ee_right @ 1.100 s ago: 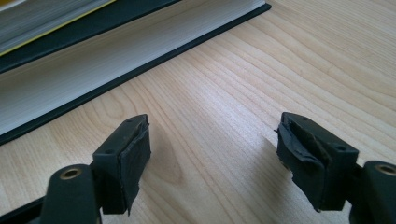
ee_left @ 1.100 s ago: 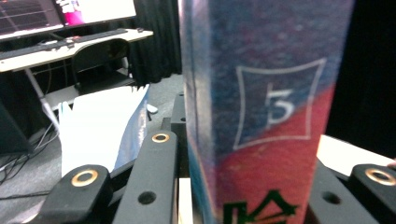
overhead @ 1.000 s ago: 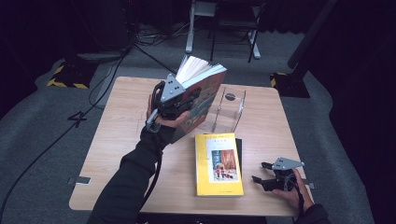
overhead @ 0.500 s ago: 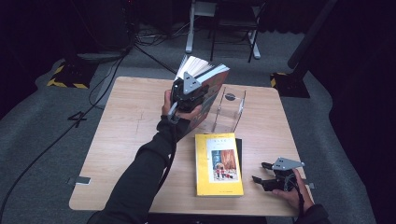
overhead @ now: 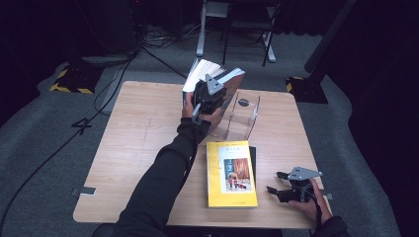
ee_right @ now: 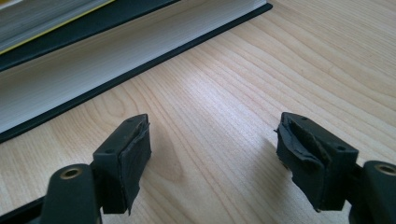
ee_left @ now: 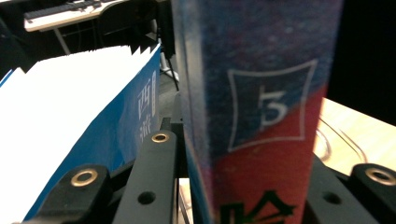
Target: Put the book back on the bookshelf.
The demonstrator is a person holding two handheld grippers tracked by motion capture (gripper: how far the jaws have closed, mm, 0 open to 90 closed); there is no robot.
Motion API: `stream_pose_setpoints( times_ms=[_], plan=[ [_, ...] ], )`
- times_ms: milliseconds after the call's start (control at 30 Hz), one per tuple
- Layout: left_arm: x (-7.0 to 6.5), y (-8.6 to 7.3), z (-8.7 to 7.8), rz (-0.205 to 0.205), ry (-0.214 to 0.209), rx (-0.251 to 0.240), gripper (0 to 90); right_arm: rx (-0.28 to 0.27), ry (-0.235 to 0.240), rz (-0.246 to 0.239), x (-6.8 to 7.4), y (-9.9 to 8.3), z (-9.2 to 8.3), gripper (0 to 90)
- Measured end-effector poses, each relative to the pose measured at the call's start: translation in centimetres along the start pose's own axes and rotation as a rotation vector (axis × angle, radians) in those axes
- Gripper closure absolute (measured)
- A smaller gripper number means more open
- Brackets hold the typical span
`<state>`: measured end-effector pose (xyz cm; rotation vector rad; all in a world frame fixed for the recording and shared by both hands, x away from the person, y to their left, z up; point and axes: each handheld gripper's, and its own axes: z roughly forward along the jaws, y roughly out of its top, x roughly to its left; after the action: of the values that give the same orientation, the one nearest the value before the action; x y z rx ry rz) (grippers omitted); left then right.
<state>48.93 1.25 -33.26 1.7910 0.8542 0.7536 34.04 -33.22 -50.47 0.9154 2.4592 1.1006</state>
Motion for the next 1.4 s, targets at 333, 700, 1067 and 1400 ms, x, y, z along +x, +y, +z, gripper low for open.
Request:
stream_pose_setpoints(
  times_ms=[333, 700, 1067, 1400],
  plan=[
    [-0.9, 0.6, 2.6, 0.031, 0.048, -0.006, 73.7, -0.001, 0.004, -0.002, 0.0, 0.0, 0.0, 26.2],
    [-0.2, 0.7, 4.3, -0.011, 0.071, -0.031, 73.7, 0.000, 0.005, -0.004, 0.0, 0.0, 0.0, 26.2],
    [-0.3, -0.8, 3.9, -0.045, 0.039, -0.052, 73.6, 0.000, 0.005, -0.004, 0.0, 0.0, 0.0, 26.2],
    [-0.1, -1.9, 2.3, -0.050, 0.015, -0.037, 72.9, 0.000, 0.005, -0.004, 0.0, 0.0, 0.0, 26.2]
  ],
)
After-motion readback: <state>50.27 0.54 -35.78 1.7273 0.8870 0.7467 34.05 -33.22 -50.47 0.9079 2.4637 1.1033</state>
